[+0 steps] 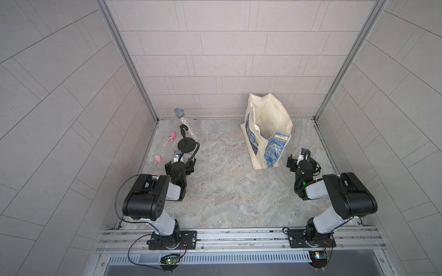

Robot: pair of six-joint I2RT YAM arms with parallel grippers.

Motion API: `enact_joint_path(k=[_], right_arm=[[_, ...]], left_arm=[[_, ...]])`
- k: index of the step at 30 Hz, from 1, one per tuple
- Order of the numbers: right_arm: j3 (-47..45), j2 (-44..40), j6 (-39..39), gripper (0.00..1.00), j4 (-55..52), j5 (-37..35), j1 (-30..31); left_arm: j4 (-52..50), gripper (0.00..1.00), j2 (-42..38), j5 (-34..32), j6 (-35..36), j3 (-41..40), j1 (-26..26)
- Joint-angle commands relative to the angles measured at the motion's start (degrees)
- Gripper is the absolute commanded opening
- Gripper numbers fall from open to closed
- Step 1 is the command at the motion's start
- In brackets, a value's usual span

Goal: Put the compass set into the canvas bag
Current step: Reset both arms

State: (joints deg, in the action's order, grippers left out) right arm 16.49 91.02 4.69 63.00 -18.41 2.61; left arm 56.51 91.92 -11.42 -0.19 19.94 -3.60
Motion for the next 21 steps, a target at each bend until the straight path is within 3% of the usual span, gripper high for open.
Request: enact_joint_path(k=[1, 12, 15, 21], right_arm=[[0.1, -0.5, -0.7, 1.0, 0.7, -0.9, 0.2], [0.2, -0.5, -0.7, 1.0, 0.6, -0.8, 0.3], [3.9, -0.6, -1.7, 1.0, -6.7, -3.9, 2.2], [3.0, -0.4, -2.1, 1.0, -4.1, -3.9, 2.3]], left_arm=[[-5.8, 1.0, -1.4, 12.1, -0.3, 3.2, 3.7], [-2.9, 1.0, -1.2, 13.0, 0.2, 2.3, 3.8], [-3.3, 1.0, -1.0, 13.0, 0.2, 2.6, 3.8], [-3.4, 1.0, -0.9, 12.9, 0.0, 2.7, 3.9]])
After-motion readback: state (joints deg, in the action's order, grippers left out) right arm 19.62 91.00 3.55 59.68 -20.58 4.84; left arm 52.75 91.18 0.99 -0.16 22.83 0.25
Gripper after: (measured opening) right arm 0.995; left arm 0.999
